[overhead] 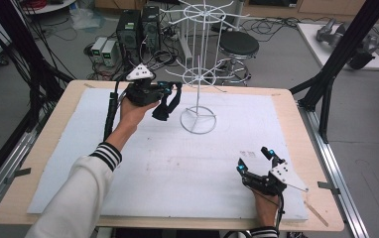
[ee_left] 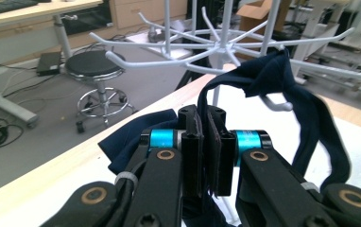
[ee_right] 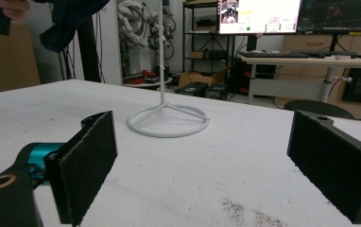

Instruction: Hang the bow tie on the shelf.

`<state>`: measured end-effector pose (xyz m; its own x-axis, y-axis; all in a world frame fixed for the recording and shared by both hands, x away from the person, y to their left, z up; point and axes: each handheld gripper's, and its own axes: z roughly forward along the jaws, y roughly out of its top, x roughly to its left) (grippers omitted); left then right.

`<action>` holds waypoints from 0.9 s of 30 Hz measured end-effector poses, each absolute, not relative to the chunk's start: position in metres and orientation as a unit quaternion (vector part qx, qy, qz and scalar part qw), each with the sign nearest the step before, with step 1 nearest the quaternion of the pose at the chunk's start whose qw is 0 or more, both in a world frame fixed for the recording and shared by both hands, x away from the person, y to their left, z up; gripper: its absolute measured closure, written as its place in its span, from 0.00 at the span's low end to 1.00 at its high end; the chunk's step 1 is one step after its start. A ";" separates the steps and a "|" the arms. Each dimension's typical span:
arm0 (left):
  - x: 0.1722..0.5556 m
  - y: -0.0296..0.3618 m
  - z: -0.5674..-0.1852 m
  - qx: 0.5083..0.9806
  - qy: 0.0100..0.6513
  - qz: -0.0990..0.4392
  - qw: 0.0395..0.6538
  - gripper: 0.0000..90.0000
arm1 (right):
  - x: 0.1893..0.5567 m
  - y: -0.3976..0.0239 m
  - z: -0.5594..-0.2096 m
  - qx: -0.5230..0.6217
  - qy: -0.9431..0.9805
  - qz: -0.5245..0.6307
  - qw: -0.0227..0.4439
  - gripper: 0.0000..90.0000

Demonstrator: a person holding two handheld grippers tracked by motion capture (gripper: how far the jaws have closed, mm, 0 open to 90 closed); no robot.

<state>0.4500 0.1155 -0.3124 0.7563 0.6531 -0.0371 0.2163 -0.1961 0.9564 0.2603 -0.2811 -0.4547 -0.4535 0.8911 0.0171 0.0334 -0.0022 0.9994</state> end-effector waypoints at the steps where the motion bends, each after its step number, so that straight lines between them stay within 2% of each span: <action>1: 0.450 0.115 -0.313 0.748 0.290 0.194 0.564 0.94 | 0.260 -0.281 -0.455 0.380 0.607 0.597 0.360 0.09; 7: 0.450 0.114 -0.317 0.752 0.290 0.196 0.559 0.94 | 0.260 -0.281 -0.455 0.377 0.606 0.599 0.362 0.09; 15: 0.449 0.115 -0.322 0.758 0.289 0.199 0.550 0.85 | 0.260 -0.282 -0.455 0.378 0.606 0.599 0.362 0.09; 18: 0.448 0.117 -0.325 0.759 0.289 0.192 0.551 0.76 | 0.260 -0.282 -0.455 0.378 0.606 0.599 0.362 0.09; 19: 0.447 0.117 -0.326 0.757 0.289 0.191 0.554 0.70 | 0.260 -0.282 -0.455 0.378 0.606 0.599 0.362 0.09; 20: 0.447 0.118 -0.326 0.757 0.289 0.192 0.555 0.62 | 0.260 -0.282 -0.455 0.377 0.606 0.599 0.362 0.09; 21: 0.446 0.118 -0.327 0.756 0.289 0.193 0.555 0.50 | 0.260 -0.282 -0.455 0.377 0.606 0.600 0.362 0.09; 22: 0.445 0.118 -0.327 0.756 0.286 0.196 0.556 0.50 | 0.260 -0.282 -0.455 0.377 0.606 0.600 0.362 0.09; 23: 0.444 0.119 -0.328 0.755 0.283 0.199 0.558 0.45 | 0.260 -0.281 -0.455 0.378 0.607 0.598 0.362 0.09; 24: 0.443 0.120 -0.329 0.752 0.285 0.204 0.559 0.33 | 0.260 -0.282 -0.455 0.377 0.607 0.599 0.362 0.09; 25: 0.442 0.122 -0.331 0.750 0.287 0.203 0.560 0.33 | 0.260 -0.281 -0.455 0.377 0.606 0.599 0.362 0.09; 27: 0.437 0.128 -0.335 0.742 0.286 0.201 0.572 0.26 | 0.260 -0.281 -0.455 0.378 0.607 0.598 0.362 0.09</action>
